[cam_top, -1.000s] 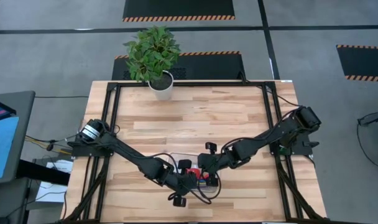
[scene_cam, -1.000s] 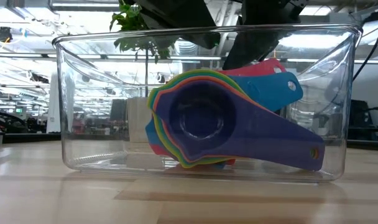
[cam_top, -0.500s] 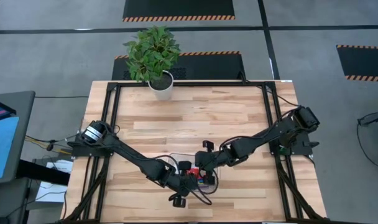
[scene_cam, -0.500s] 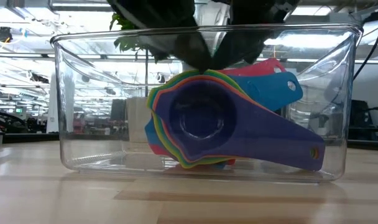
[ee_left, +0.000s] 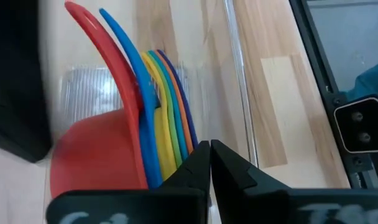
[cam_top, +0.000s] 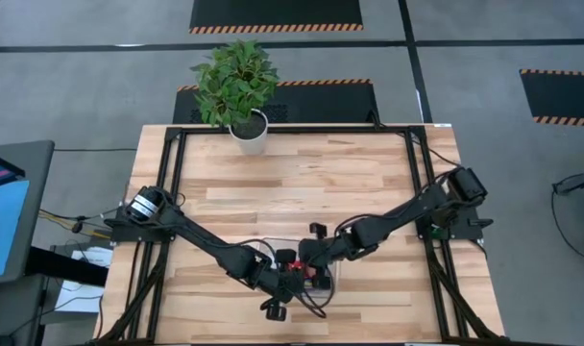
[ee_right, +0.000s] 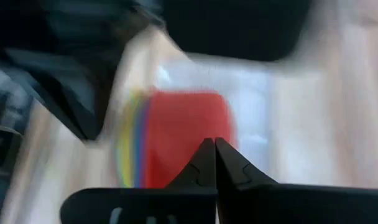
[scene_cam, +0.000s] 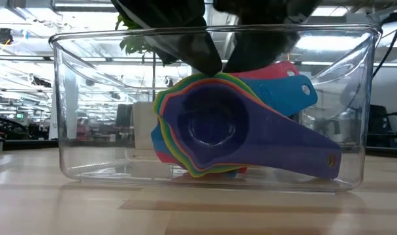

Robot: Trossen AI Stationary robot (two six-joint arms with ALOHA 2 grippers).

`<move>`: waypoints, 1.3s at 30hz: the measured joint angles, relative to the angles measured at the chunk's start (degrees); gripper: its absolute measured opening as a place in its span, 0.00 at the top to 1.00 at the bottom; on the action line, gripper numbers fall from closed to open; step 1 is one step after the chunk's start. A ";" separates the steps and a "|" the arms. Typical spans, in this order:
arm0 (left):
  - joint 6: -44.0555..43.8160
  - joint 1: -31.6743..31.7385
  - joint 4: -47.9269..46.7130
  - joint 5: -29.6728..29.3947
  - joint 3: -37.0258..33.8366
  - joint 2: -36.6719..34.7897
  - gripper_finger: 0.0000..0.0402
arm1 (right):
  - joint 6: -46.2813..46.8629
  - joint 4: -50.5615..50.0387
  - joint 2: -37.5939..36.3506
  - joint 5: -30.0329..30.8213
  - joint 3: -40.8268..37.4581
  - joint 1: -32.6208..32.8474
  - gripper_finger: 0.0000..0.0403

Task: Nest measuring cups in basket
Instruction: Put the colored stacked measuring cups into the transparent bin

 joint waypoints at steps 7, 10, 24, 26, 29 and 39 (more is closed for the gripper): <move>-2.44 0.05 -1.92 0.85 0.00 -0.01 1.00 | 1.73 6.66 3.93 -1.76 0.86 1.18 0.97; -2.43 0.05 -1.98 0.44 0.00 -0.02 1.00 | 1.40 5.96 3.94 -2.05 1.49 1.09 0.99; -2.35 0.21 -2.82 -3.61 0.04 -0.11 1.00 | 0.85 3.52 3.90 -5.88 2.04 1.14 0.99; -2.23 0.22 -3.03 -3.76 0.07 -0.11 1.00 | 0.94 3.50 3.90 -7.24 2.04 1.14 0.98; -2.06 0.22 -3.99 -4.16 0.11 -0.15 1.00 | 1.20 3.41 3.88 -8.70 2.04 1.16 0.97; -1.98 0.21 -6.38 -6.58 0.09 -0.47 1.00 | 1.66 3.00 3.86 -10.20 1.98 1.23 0.97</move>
